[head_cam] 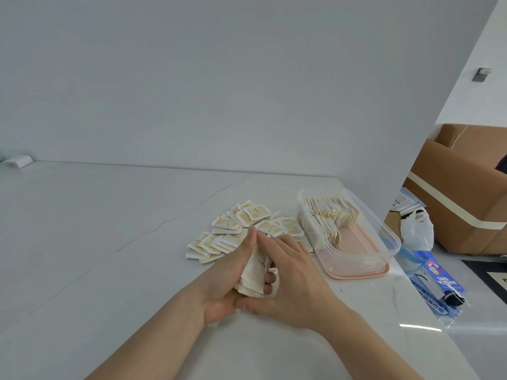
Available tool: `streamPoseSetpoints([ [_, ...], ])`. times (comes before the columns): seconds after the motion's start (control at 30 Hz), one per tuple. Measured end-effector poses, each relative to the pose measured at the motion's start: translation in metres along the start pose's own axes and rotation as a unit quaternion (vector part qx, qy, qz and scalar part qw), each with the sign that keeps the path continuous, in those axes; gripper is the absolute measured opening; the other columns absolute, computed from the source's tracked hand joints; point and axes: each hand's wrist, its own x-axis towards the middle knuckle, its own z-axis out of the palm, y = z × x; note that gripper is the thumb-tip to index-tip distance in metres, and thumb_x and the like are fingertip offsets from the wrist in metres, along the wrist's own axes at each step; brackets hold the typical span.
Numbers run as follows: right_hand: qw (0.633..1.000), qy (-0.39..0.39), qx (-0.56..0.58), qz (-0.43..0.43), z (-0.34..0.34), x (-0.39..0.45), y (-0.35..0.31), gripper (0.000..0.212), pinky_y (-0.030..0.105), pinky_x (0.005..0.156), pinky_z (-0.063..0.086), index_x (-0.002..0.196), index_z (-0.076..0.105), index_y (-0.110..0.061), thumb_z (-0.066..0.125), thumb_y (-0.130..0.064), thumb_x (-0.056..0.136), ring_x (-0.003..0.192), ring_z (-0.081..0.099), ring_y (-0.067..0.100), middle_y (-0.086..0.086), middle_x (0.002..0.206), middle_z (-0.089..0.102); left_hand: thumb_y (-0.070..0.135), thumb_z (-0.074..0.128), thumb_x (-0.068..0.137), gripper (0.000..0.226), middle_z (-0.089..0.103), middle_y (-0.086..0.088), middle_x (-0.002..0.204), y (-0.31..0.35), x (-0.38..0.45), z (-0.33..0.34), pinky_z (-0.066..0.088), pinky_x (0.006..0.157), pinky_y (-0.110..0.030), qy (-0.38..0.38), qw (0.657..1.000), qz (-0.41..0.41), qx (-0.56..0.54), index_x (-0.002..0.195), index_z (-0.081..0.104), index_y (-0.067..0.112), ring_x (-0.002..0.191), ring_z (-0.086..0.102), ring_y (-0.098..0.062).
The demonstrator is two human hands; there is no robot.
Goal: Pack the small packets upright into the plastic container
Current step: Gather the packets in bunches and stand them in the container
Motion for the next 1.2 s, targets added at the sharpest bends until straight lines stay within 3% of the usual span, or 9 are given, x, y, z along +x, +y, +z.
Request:
streamPoseSetpoints([
  [0.13,1.000,0.023,0.006,0.014,-0.002,0.001,0.001,0.103,0.026,0.098,0.041,0.150,0.045,-0.026,0.078,-0.067,0.062,0.106,0.047,0.001,-0.035,0.111,0.049,0.060,0.065,0.090,0.065,0.061,-0.005,0.103,-0.002,0.002,0.000,0.047,0.076,-0.032,0.015,0.998,0.055,-0.013,0.133,0.065,0.012,0.080,0.053,-0.016],
  [0.3,1.000,0.023,-0.005,-0.007,0.004,0.001,0.002,0.091,0.027,0.095,0.043,0.143,0.056,-0.022,0.079,-0.059,0.063,0.107,0.051,0.006,-0.023,0.117,0.065,0.058,0.073,0.086,0.069,0.064,-0.010,0.114,-0.002,-0.002,-0.003,0.052,0.084,-0.033,-0.036,0.998,0.043,0.012,0.137,0.062,0.014,0.098,0.059,-0.023],
  [0.43,0.998,0.047,-0.014,-0.028,0.006,0.001,0.003,0.089,0.030,0.092,0.046,0.142,0.057,-0.019,0.080,-0.057,0.065,0.105,0.054,0.010,-0.021,0.111,0.065,0.039,0.063,0.099,0.040,0.064,-0.008,0.097,-0.002,-0.003,-0.002,0.055,0.068,-0.029,-0.021,0.999,0.041,0.021,0.125,0.065,0.008,0.079,0.062,-0.020],
  [0.53,0.999,0.039,0.024,0.011,0.001,0.001,0.010,0.107,0.025,0.107,0.038,0.152,0.044,-0.022,0.079,-0.070,0.064,0.123,0.046,0.005,-0.021,0.131,0.055,0.030,0.065,0.095,0.034,0.060,-0.007,0.087,-0.001,0.003,-0.008,0.052,0.062,-0.033,0.036,0.996,0.068,-0.032,0.125,0.065,0.013,0.068,0.058,-0.019],
  [0.6,0.997,0.026,0.040,0.055,-0.003,0.000,0.021,0.106,0.024,0.112,0.034,0.156,0.036,-0.026,0.072,-0.076,0.070,0.132,0.039,0.003,-0.023,0.142,0.046,0.025,0.066,0.092,0.039,0.058,-0.005,0.081,0.004,0.007,-0.018,0.046,0.058,-0.031,0.100,0.986,0.093,-0.100,0.129,0.061,0.017,0.061,0.055,-0.019],
  [0.73,0.991,-0.061,-0.019,0.117,0.003,0.001,0.036,0.103,0.035,0.121,0.028,0.156,0.034,-0.038,0.060,-0.086,0.069,0.146,0.023,0.002,-0.025,0.154,0.032,0.019,0.058,0.098,0.021,0.053,-0.004,0.072,0.015,0.012,-0.042,0.042,0.053,-0.029,0.210,0.948,0.149,-0.189,0.118,0.055,0.017,0.054,0.048,-0.018],
  [0.83,0.985,-0.092,-0.072,0.127,0.014,0.002,0.036,0.104,0.026,0.121,0.018,0.157,0.032,-0.039,0.054,-0.090,0.070,0.148,0.020,0.004,-0.023,0.159,0.028,0.019,0.056,0.101,0.009,0.051,-0.004,0.069,0.015,0.012,-0.048,0.044,0.058,-0.033,0.246,0.933,0.159,-0.207,0.109,0.054,0.015,0.056,0.048,-0.019],
  [1.07,0.988,-0.020,-0.052,0.145,0.017,0.004,0.045,0.058,0.028,0.099,0.046,0.125,0.068,-0.028,0.068,-0.066,0.081,0.121,0.055,0.012,-0.014,0.125,0.064,0.021,0.058,0.099,0.008,0.055,-0.004,0.071,0.009,0.014,-0.041,0.043,0.057,-0.032,0.247,0.943,0.142,-0.170,0.105,0.059,0.015,0.053,0.049,-0.021],
  [1.2,0.986,-0.037,-0.106,0.121,0.012,0.004,0.045,0.039,0.035,0.075,0.050,0.096,0.066,-0.024,0.059,-0.063,0.088,0.096,0.062,0.016,-0.011,0.094,0.068,0.021,0.061,0.097,0.007,0.055,-0.005,0.073,0.008,0.013,-0.036,0.037,0.049,-0.028,0.245,0.949,0.125,-0.154,0.102,0.060,0.015,0.052,0.043,-0.020],
])
